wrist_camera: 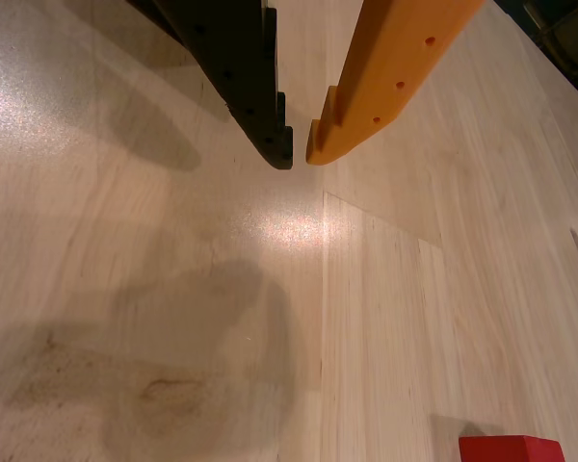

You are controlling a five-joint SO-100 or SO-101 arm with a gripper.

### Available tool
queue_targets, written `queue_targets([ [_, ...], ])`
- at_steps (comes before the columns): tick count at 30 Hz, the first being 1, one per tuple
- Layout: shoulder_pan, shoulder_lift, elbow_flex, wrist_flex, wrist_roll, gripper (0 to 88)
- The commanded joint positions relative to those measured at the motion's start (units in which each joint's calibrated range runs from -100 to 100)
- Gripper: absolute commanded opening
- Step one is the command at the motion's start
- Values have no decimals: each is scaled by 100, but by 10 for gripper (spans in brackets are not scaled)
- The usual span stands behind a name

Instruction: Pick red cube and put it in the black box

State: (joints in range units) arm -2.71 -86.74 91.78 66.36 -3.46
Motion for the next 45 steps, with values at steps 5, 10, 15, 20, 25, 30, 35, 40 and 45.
queue_targets([
  [5,-44,-48,-29,6,23,10],
  [10,-59,-48,-29,6,23,10],
  [15,-44,-48,-29,6,17,10],
  [20,-36,-40,-29,22,35,17],
  [25,-51,52,-56,-19,41,17],
  [30,-5,52,-56,-19,5,17],
  [35,-5,61,-65,-19,29,17],
  [40,2,211,-156,-92,35,17],
  [45,2,1289,-771,-477,-7,17],
])
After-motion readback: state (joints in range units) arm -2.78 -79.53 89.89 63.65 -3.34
